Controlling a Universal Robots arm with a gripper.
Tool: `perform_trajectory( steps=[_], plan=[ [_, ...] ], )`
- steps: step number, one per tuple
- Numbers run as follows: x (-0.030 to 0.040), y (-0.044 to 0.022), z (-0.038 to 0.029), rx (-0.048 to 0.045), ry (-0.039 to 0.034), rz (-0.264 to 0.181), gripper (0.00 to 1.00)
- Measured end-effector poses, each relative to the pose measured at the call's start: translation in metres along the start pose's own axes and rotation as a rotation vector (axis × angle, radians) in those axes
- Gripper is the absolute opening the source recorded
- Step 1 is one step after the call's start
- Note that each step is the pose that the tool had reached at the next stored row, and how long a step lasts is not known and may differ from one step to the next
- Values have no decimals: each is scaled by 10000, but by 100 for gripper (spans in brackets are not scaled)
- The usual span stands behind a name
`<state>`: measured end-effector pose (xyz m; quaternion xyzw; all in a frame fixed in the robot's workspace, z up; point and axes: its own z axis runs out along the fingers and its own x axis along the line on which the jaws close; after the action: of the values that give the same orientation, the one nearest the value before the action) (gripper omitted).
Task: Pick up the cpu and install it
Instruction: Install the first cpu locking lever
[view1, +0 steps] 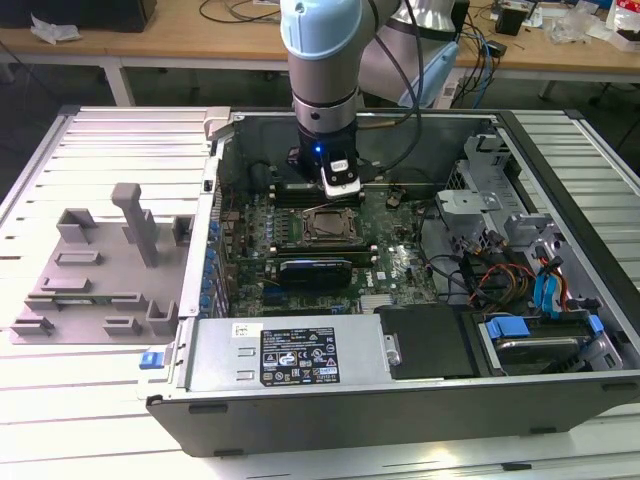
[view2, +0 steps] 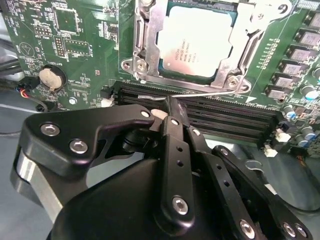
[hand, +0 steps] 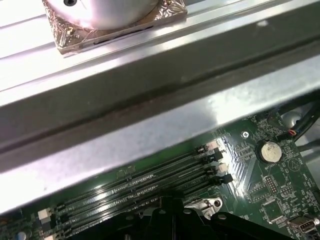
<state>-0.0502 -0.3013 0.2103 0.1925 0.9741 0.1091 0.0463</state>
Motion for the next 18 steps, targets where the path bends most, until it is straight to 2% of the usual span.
perform_trajectory(
  steps=[4,7,8,10,11,18],
  plan=[
    [5,7,17,54,-48,112,11],
    [7,-3,58,285,-174,236,11],
    [12,-3,93,440,-257,314,11],
    [16,-2,114,562,-324,383,11],
    [20,4,120,583,-339,422,11],
    [25,22,117,566,-337,424,11]
  ],
)
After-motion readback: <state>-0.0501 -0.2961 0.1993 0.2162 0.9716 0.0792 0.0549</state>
